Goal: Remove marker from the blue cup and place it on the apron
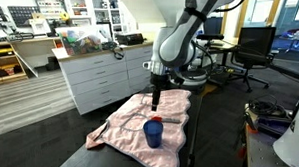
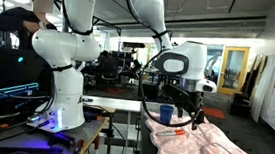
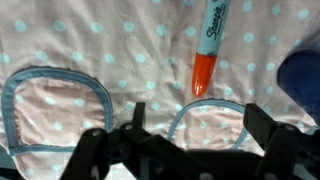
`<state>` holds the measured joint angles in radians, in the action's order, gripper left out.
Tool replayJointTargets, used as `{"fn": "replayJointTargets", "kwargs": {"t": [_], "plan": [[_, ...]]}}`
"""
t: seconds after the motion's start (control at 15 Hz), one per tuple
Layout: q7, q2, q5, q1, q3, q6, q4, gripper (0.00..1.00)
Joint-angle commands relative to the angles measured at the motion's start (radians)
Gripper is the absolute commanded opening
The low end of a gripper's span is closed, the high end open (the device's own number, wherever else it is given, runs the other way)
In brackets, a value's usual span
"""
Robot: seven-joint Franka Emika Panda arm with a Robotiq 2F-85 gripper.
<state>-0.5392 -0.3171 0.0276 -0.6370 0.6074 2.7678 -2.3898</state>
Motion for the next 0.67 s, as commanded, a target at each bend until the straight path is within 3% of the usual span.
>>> {"fn": "replayJointTargets", "kwargs": {"t": [0.0,0.2,0.6], "plan": [[-0.054,0.028,0.076,0.128,-0.117,-0.006,0.007,1.0],[-0.055,0.055,0.082,0.193,-0.174,-0.013,0.009,1.0],[-0.055,0.058,0.082,0.198,-0.181,-0.014,0.009,1.0]]}}
